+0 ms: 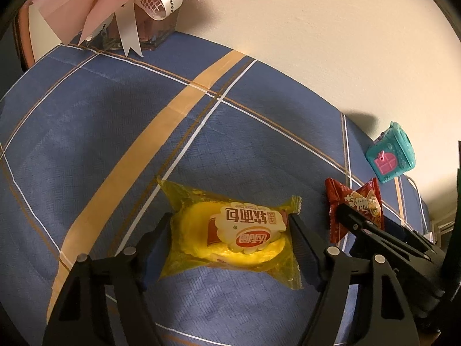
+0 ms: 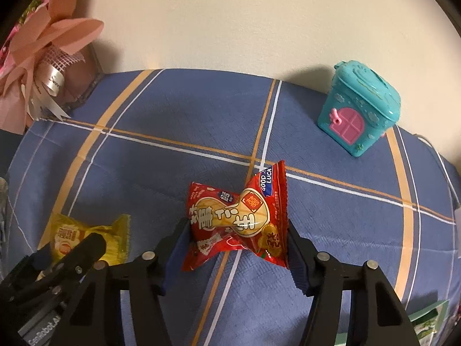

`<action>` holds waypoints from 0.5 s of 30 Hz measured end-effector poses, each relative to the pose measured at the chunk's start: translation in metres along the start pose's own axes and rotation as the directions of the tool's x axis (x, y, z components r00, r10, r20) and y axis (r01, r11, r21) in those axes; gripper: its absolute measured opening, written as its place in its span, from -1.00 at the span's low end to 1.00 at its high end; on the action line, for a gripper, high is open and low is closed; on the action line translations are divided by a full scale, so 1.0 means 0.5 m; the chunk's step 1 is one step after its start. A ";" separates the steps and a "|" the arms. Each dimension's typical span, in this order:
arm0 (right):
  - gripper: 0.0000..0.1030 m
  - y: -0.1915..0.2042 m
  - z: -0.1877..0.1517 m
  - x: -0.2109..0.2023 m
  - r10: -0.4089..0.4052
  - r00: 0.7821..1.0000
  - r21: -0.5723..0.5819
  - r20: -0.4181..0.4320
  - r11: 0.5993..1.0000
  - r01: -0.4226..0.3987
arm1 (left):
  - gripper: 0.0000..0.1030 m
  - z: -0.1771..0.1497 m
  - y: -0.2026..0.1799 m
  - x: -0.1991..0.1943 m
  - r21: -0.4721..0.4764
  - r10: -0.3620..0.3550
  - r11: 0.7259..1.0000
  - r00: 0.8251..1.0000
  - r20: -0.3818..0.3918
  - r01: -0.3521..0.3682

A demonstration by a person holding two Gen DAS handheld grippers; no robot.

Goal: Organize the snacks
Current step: 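Grasp the yellow wrapped cake with the left tool while the right tool grasps the red candy packet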

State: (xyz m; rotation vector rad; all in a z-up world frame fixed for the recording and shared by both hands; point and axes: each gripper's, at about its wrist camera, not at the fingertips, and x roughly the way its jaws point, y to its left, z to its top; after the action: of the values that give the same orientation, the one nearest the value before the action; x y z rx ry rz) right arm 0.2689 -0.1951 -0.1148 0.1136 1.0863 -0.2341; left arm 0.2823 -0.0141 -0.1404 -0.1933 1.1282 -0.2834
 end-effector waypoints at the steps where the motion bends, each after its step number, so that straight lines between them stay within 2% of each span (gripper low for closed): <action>1: 0.26 -0.001 0.002 -0.001 0.002 1.000 0.003 0.002 1.000 -0.002 | 0.50 -0.001 -0.003 0.000 0.000 0.000 1.000 1.000 -0.002 0.000; 8: 0.25 -0.015 -0.026 -0.039 0.017 1.000 0.032 0.004 0.999 -0.017 | 0.49 -0.012 -0.020 -0.020 0.000 -0.006 1.000 1.000 -0.015 0.006; 15: 0.25 -0.039 -0.072 -0.094 0.029 1.000 0.065 0.000 0.997 -0.029 | 0.49 -0.018 -0.027 -0.087 -0.021 0.003 1.000 1.000 -0.018 -0.003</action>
State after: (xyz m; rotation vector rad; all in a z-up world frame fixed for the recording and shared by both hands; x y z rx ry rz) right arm 0.2122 -0.2003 -0.0895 0.1874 1.0775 -0.2432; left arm 0.2553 -0.0130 -0.1026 -0.2076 1.1499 -0.2715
